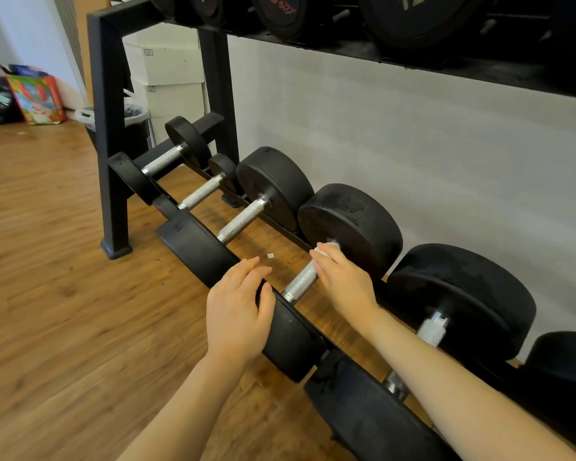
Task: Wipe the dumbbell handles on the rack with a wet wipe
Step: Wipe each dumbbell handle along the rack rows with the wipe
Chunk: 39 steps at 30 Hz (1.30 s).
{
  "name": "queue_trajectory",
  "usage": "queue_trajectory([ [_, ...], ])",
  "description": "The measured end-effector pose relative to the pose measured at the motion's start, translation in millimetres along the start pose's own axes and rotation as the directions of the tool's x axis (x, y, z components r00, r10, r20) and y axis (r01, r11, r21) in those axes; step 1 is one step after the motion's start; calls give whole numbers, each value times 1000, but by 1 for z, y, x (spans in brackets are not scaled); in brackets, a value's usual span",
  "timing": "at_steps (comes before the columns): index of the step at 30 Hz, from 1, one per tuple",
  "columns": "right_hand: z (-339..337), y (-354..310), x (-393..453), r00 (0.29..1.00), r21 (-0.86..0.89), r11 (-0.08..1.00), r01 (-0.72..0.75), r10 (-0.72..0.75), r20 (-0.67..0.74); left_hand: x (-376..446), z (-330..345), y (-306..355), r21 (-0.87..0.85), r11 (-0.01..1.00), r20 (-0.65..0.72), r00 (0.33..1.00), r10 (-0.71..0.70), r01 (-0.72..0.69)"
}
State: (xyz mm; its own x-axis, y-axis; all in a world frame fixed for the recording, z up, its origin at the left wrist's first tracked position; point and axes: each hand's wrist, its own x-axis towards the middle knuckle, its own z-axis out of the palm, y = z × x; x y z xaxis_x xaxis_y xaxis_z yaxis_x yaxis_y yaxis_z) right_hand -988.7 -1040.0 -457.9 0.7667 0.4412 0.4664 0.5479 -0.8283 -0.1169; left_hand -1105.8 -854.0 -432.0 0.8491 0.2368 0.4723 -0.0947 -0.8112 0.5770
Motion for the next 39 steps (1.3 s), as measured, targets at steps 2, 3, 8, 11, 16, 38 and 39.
queue_trajectory([
  [2,-1,1,0,996,-1,998,-70,70,-49,0,0,0,3,1000,0,1000,2,-2],
  [3,1,1,-1,993,12,996,-87,87,-74,0,0,0,4,1000,1,1000,3,-3],
  [8,14,-1,-14,995,55,997,52,-47,-84,0,0,0,-14,1000,-4,1000,-1,1],
  [11,12,8,-7,995,66,998,-9,15,-94,1,0,0,-20,1000,-10,1000,-3,3],
  [16,11,0,-11,988,168,986,-1,27,-152,0,1,0,-18,1000,-3,1000,-5,5],
  [38,4,-18,-11,959,145,970,-197,221,-176,0,0,0,-9,1000,-6,1000,14,-14],
  [39,3,-18,-14,959,125,975,-185,207,-192,0,0,-1,-7,1000,0,1000,12,-12],
])
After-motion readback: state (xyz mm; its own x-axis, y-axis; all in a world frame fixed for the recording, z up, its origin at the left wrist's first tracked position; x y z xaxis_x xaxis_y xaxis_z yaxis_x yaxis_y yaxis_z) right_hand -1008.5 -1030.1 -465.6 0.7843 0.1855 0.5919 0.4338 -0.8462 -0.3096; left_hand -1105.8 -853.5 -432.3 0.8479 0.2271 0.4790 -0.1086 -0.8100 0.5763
